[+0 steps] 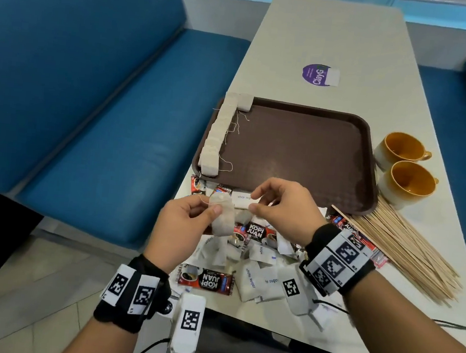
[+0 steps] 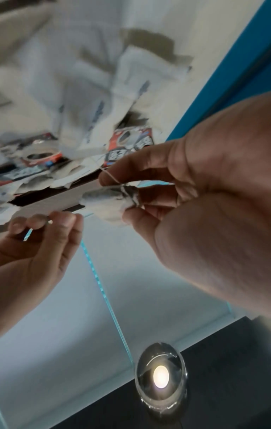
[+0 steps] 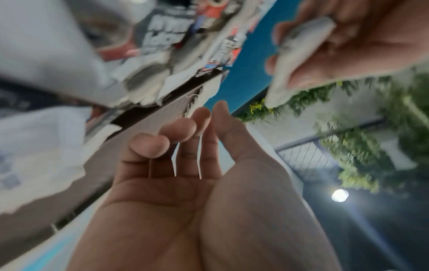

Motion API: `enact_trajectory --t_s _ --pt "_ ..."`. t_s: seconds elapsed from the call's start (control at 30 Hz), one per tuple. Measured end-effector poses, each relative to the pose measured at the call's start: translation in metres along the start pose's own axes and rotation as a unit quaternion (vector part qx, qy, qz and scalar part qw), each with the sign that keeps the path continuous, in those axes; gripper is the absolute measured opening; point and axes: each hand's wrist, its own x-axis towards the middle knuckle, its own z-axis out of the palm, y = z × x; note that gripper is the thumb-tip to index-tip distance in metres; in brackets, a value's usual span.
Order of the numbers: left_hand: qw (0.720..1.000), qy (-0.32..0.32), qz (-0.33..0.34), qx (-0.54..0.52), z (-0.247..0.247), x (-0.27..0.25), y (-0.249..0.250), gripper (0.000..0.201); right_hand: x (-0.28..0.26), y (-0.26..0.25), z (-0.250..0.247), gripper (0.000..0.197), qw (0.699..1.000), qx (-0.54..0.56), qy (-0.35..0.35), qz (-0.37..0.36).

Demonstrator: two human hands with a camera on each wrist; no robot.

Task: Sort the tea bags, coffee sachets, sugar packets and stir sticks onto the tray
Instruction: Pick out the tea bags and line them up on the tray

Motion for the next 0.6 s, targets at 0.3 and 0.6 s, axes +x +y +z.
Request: enact_trajectory --t_s 0.3,0.6 --pt "0.985 -0.062 -0.007 0.162 -0.025 -0.004 -0.012 0.021 0.01 -0.005 0.029 0.028 0.955 -0.281 -0.089 -0.047" --pt "0.948 -0.157 0.02 0.277 -0.015 -0.004 -0.014 0.048 -0.004 -0.002 0.015 0.013 0.943 -0.315 -0.051 -0.089"
